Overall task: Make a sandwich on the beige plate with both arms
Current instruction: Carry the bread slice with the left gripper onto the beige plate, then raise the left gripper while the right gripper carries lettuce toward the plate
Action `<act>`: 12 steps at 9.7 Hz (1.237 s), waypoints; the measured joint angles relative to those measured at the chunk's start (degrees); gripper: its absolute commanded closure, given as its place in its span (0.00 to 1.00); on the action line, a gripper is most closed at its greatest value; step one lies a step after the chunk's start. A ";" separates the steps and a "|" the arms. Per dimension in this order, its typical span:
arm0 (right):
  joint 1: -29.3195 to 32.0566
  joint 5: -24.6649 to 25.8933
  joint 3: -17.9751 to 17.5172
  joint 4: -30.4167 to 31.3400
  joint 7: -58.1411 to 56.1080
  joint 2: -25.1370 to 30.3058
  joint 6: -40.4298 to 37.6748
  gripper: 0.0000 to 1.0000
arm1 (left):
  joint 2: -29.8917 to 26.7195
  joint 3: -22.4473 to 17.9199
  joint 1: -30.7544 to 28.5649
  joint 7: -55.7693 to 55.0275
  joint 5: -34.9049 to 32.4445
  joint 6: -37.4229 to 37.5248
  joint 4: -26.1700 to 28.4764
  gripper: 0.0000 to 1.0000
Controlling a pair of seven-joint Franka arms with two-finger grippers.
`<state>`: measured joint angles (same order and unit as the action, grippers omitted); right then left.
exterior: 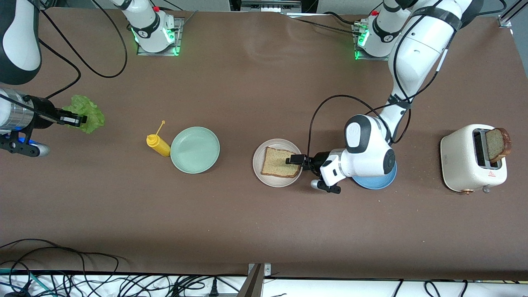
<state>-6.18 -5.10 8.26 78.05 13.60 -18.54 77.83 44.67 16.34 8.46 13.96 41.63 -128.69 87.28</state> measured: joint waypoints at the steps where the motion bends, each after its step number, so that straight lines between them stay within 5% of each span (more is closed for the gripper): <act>1: 0.01 0.00 0.00 0.00 0.00 0.00 -0.09 0.90 | -0.17 -1.06 -0.03 0.00 -0.15 -0.06 -0.34 0.00; 7: -3.96 -0.02 -0.26 -0.01 2.43 -0.07 1.58 0.91 | -5.32 -9.15 -0.46 -0.29 -12.50 0.87 -2.05 0.00; 12: -14.28 -1.62 -0.63 0.08 13.17 -4.48 14.76 0.91 | -10.75 -15.93 -0.72 -3.15 -29.31 2.34 -2.21 0.00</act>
<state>-20.46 -6.72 7.63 78.13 26.78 -23.02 92.59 33.91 0.41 7.73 10.81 12.32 -126.35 85.07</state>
